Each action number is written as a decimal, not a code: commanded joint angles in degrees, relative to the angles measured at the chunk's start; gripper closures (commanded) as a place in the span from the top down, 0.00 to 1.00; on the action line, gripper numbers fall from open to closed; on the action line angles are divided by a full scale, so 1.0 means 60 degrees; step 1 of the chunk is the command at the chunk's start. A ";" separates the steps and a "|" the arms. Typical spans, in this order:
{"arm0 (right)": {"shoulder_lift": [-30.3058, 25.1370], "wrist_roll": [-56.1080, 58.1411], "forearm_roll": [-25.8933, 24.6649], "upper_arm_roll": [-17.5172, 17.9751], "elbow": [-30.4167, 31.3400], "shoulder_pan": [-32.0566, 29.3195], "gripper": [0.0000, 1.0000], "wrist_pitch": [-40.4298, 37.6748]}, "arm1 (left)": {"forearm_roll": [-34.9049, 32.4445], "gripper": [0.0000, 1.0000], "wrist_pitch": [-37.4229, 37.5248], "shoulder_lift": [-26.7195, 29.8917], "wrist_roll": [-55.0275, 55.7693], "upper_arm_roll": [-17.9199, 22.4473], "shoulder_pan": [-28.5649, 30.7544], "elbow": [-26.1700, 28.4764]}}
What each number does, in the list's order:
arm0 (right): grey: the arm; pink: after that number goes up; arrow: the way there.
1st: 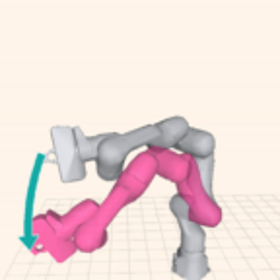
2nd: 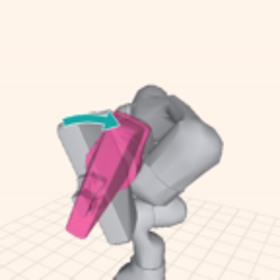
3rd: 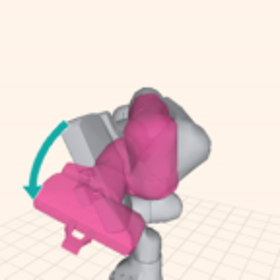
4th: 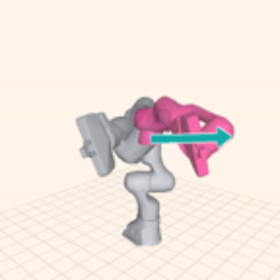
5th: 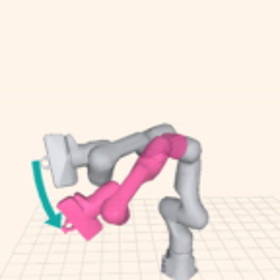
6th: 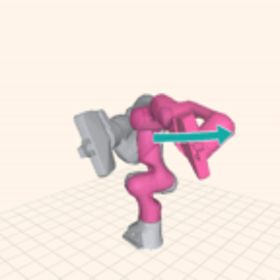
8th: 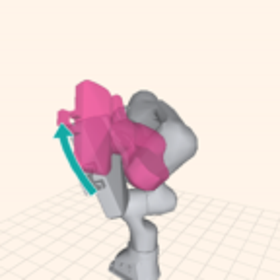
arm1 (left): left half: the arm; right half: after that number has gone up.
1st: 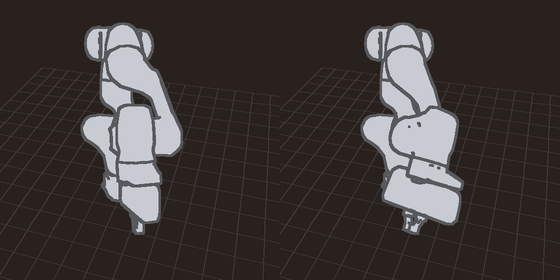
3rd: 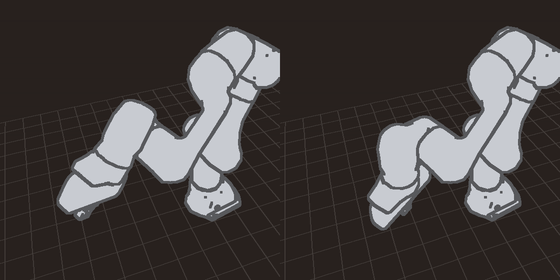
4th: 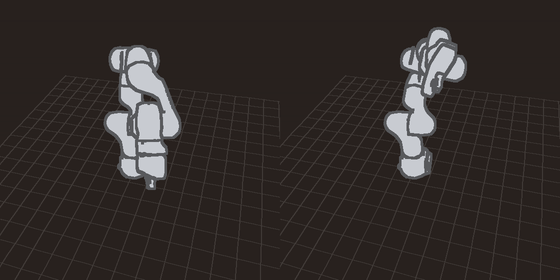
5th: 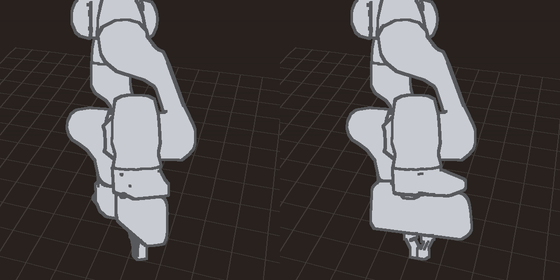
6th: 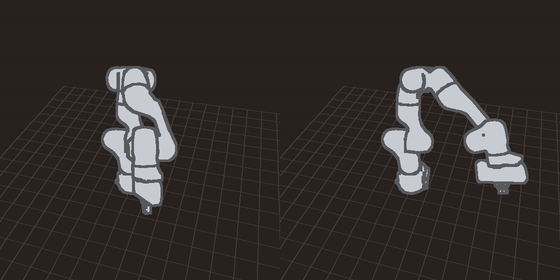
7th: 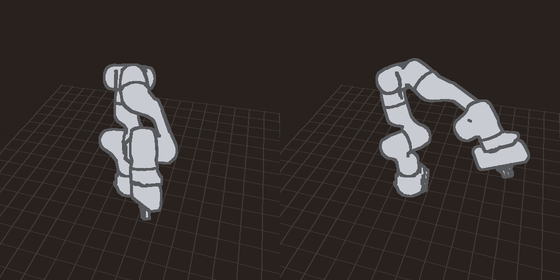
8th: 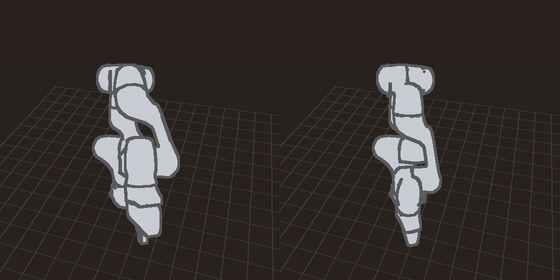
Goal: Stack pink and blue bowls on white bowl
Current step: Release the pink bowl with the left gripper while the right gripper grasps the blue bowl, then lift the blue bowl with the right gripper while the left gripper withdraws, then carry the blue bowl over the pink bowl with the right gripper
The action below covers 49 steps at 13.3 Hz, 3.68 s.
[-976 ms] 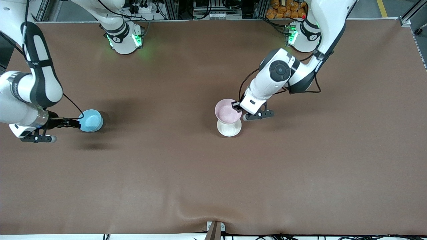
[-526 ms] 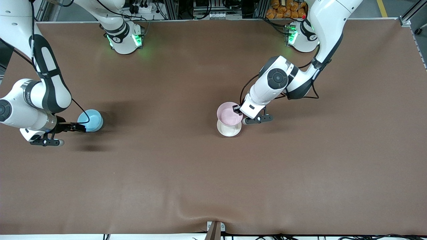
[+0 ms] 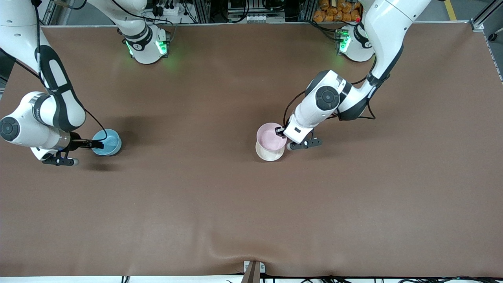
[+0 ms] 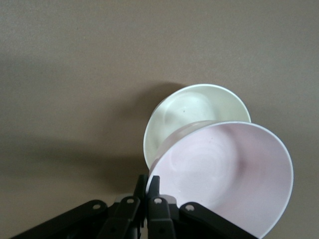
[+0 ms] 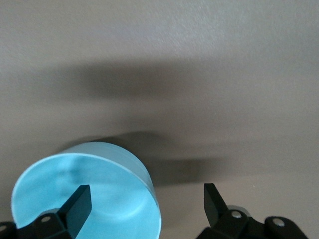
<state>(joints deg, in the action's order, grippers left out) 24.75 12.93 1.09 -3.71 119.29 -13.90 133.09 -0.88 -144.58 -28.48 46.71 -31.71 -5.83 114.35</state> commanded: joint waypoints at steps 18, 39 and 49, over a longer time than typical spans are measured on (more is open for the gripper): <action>-0.0053 0.0262 -0.0049 0.0135 0.0157 -0.0218 0.00 0.0201 | -0.0351 1.00 -0.0045 -0.0821 0.0095 0.0026 0.0048 -0.0968; -0.2131 -0.3144 0.2304 0.0487 -0.3828 0.1830 0.00 -0.6534 | -0.0351 1.00 0.9330 0.4598 -0.3357 0.0708 0.3040 -0.4908; -0.2194 -0.9203 0.2983 0.0472 -0.3652 0.6588 0.00 -0.4698 | -0.0015 1.00 0.9697 0.5083 -0.5062 0.3981 0.0663 -0.4601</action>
<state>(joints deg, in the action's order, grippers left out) 10.76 -32.69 18.93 0.07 96.39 19.97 99.97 -1.74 -86.75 0.66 16.68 -8.45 -1.46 84.98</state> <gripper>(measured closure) 0.974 0.000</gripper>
